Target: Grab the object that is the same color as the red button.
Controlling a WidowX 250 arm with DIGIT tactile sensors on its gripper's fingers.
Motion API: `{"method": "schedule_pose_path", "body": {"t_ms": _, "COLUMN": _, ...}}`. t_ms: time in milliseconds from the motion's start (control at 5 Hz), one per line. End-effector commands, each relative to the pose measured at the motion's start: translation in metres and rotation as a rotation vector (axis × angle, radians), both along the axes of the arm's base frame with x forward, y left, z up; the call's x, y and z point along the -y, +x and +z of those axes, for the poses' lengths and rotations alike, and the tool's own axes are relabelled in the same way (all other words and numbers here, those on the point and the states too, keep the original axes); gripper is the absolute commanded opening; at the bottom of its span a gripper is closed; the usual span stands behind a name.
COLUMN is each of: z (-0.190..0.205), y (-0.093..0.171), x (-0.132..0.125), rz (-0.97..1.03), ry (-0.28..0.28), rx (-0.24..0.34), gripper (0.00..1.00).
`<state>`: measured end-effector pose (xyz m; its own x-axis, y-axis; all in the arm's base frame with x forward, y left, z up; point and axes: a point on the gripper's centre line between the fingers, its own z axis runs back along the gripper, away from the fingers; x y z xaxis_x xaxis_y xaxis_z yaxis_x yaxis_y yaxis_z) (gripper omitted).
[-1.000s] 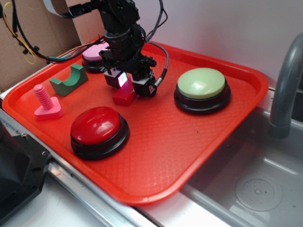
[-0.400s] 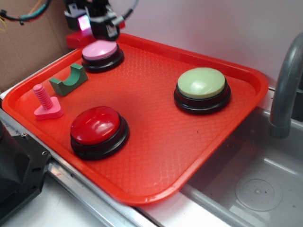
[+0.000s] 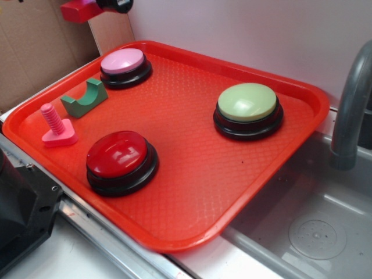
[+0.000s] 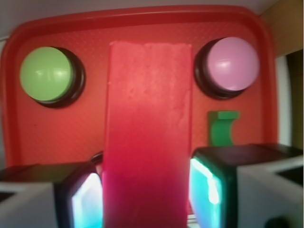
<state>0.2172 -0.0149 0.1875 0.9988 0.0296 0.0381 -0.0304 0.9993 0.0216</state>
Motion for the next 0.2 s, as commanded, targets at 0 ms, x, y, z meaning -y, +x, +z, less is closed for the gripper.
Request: {"method": "schedule_pose_path", "body": {"t_ms": 0, "z": 0.0140, "y": 0.0009, "x": 0.0005, "rz": -0.036, "ry": -0.029, "rx": 0.094, "gripper": 0.00}}
